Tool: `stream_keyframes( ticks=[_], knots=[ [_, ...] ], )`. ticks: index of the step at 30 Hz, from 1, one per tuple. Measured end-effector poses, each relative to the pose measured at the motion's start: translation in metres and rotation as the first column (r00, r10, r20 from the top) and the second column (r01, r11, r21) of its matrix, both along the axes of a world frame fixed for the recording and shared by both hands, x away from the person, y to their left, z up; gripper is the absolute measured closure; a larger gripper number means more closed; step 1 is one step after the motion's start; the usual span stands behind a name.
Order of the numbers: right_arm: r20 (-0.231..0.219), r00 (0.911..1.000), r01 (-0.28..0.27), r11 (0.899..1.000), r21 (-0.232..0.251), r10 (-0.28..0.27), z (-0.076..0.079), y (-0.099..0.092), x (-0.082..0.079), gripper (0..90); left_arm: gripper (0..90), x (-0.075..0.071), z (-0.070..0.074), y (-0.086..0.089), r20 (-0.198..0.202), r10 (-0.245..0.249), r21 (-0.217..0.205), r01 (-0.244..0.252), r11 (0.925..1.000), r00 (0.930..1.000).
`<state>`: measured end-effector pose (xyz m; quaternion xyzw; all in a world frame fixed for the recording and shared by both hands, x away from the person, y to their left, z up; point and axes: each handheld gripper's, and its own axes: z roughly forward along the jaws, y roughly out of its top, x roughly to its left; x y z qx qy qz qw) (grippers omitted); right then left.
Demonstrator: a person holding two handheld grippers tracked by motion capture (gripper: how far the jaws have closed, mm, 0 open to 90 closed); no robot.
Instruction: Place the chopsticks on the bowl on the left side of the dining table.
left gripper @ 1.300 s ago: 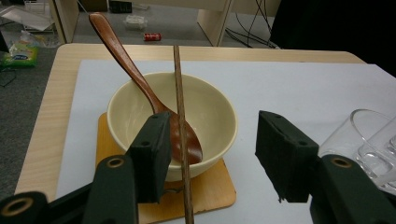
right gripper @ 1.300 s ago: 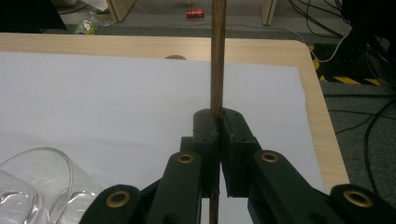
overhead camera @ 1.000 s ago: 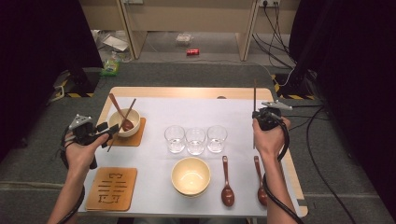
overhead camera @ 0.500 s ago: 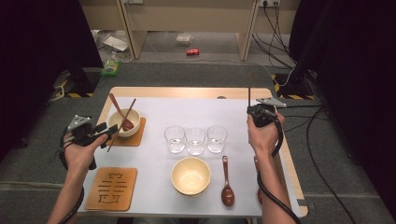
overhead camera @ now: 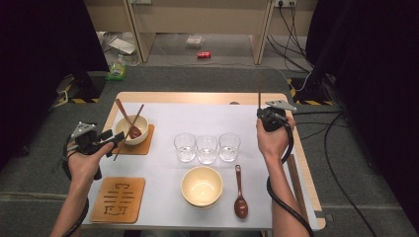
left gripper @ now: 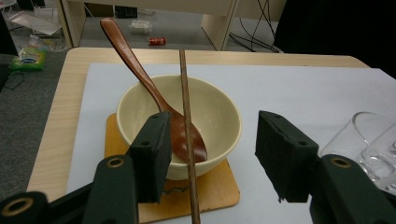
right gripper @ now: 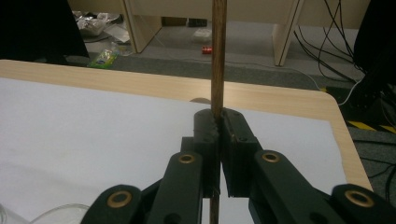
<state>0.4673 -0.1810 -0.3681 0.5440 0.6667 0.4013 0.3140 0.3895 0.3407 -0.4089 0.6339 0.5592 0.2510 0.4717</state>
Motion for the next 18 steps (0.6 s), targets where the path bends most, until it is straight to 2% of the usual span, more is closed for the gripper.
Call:
stream_keyframes(
  ticks=[18],
  knots=[
    [0.034, 0.9991, -0.026, 1.0, 0.01, 0.026, -0.002, 0.016, 0.007, 85.4, 45.2, -0.001, 0.0, 0.0, 0.003, 0.004, 0.002, -0.004, 1.0, 1.0]
  ],
)
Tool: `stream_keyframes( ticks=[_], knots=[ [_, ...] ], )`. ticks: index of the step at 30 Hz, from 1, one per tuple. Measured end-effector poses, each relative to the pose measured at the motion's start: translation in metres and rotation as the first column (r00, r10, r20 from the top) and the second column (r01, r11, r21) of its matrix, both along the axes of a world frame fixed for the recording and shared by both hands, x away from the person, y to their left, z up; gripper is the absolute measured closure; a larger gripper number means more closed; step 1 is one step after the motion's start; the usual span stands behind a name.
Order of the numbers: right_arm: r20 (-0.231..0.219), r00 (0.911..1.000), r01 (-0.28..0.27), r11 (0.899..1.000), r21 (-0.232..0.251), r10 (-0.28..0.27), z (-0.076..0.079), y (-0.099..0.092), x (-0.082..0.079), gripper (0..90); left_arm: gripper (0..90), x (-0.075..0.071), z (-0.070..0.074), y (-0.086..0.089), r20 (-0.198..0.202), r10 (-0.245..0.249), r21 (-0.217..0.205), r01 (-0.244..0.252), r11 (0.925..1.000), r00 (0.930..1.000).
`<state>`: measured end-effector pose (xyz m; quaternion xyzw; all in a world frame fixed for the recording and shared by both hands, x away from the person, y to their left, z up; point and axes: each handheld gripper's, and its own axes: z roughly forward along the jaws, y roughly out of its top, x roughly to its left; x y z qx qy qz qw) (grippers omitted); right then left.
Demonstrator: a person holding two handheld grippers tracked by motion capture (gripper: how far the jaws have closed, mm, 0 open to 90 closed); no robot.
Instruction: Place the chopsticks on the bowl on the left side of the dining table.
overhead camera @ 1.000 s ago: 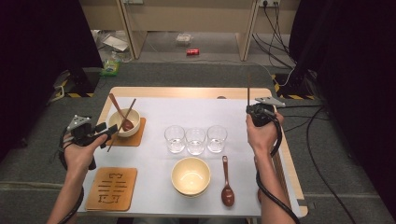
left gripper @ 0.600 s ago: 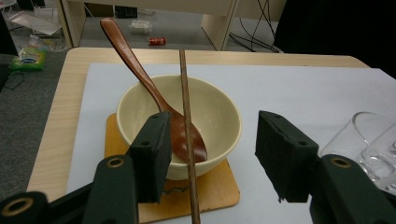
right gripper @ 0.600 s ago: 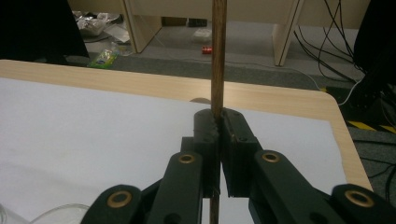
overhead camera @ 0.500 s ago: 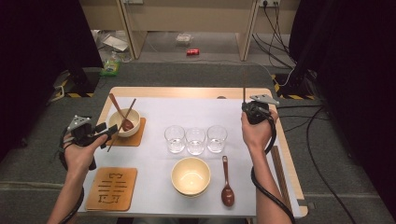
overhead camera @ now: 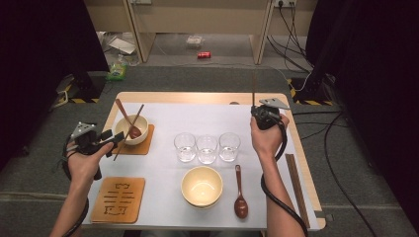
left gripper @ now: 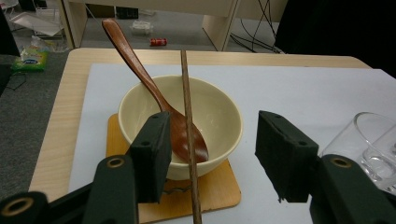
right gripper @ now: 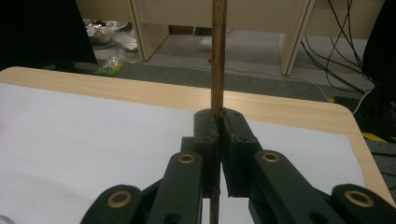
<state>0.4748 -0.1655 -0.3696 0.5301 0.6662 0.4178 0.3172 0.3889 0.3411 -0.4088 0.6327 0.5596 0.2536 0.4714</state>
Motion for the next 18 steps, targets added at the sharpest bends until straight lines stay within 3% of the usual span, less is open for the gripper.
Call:
stream_keyframes(
  ticks=[18],
  knots=[
    [0.05, 0.9982, -0.035, 0.999, 0.006, 0.035, -0.002, 0.017, 0.005, 85.4, 45.9, -0.003, 0.006, -0.006, 0.04, -0.007, -0.009, 0.007, 0.9999, 0.9992]
  ],
)
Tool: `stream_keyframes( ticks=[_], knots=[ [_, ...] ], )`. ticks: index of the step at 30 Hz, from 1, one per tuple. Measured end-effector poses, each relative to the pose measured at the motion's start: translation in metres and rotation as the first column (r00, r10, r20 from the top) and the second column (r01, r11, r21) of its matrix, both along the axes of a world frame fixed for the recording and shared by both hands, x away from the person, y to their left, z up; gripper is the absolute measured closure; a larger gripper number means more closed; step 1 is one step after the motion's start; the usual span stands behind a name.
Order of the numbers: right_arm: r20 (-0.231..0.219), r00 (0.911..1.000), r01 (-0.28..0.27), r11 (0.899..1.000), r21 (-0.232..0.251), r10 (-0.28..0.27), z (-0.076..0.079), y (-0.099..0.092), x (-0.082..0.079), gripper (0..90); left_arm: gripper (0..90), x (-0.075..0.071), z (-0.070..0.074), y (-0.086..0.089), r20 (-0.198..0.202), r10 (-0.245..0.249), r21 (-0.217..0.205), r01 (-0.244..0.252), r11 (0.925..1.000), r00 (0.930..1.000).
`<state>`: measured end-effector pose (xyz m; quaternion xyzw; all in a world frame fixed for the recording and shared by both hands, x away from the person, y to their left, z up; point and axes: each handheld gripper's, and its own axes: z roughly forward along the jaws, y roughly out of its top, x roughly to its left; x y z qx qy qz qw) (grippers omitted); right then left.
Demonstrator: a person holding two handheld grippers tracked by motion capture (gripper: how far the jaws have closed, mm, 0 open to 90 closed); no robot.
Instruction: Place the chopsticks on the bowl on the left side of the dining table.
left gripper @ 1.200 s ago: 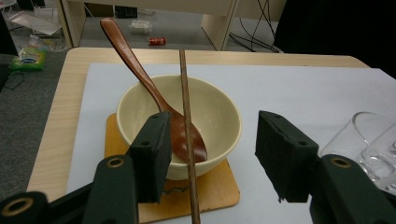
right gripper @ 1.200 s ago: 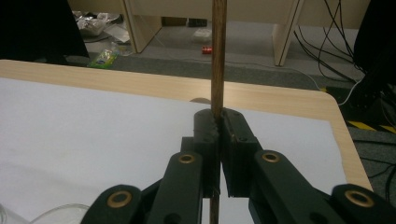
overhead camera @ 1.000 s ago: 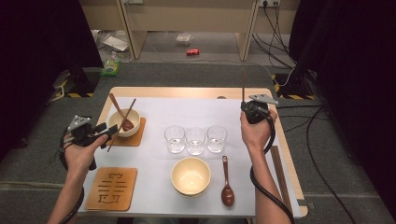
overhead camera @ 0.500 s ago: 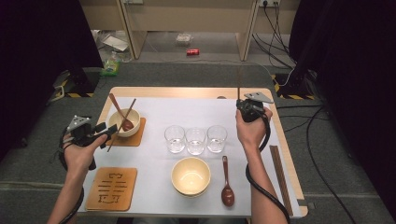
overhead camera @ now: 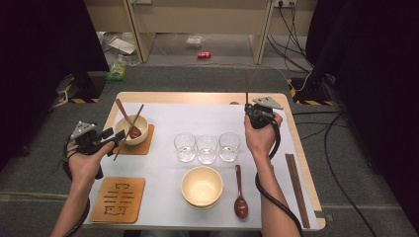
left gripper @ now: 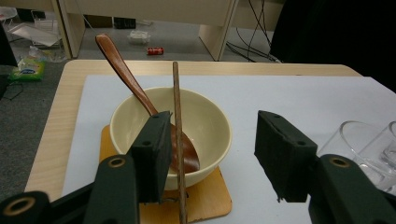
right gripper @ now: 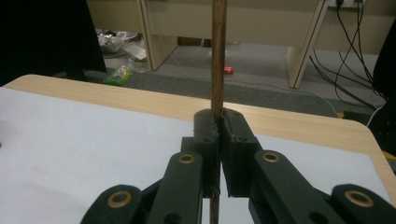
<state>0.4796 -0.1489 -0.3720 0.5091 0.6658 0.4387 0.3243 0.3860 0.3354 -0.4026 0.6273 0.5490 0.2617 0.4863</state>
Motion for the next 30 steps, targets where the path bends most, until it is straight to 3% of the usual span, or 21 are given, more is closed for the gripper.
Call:
stream_keyframes(
  ticks=[30],
  knots=[
    [0.046, 0.9982, -0.039, 0.999, 0.001, 0.039, 0.001, 0.026, 0.008, 85.4, 46.0, -0.001, 0.002, -0.004, 0.011, -0.01, -0.005, 0.01, 0.9999, 0.9999]
  ],
)
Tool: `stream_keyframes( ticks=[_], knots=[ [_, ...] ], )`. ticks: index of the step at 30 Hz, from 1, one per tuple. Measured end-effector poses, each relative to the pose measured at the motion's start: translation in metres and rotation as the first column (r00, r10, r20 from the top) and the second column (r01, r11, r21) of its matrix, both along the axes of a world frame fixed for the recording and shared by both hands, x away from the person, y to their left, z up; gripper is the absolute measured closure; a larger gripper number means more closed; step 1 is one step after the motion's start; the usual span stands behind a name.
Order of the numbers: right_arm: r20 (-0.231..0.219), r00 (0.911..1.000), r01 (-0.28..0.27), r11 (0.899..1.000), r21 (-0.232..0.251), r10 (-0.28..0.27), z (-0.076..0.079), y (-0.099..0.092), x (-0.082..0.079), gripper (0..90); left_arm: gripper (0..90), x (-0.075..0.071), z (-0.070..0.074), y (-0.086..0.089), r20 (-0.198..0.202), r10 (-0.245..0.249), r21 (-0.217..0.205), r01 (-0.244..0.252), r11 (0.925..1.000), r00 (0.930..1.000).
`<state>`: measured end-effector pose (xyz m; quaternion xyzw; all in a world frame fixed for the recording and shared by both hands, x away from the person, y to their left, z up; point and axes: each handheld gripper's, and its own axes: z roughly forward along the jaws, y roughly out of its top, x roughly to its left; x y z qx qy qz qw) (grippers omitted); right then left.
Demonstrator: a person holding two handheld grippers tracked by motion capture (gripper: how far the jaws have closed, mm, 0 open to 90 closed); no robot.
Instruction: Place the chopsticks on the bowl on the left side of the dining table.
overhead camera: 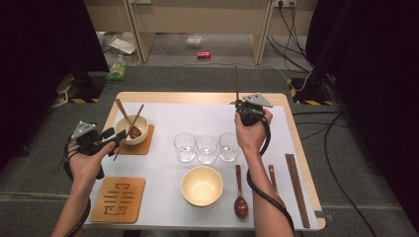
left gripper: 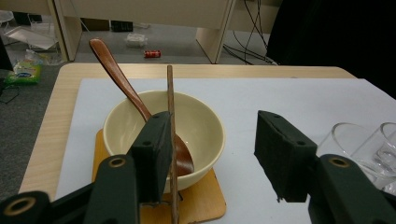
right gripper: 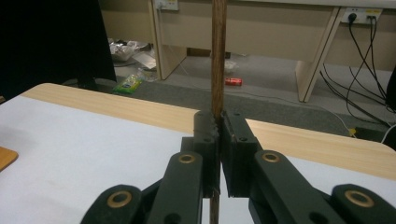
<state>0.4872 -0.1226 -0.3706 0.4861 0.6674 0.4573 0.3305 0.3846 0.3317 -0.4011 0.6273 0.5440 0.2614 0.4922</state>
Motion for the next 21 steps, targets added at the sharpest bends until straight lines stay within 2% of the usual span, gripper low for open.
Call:
stream_keyframes(
  ticks=[17, 21],
  knots=[
    [0.02, 0.9994, -0.03, 0.999, 0.015, 0.03, 0.006, 0.016, 0.002, 85.4, 46.0, 0.0, 0.0, -0.001, 0.002, -0.003, 0.003, 0.003, 1.0, 1.0],
    [0.021, 0.9989, -0.042, 0.999, 0.02, 0.042, 0.006, 0.021, 0.002, 85.4, 46.1, 0.0, 0.0, -0.002, 0.014, -0.005, 0.001, 0.005, 1.0, 0.9999]
  ],
)
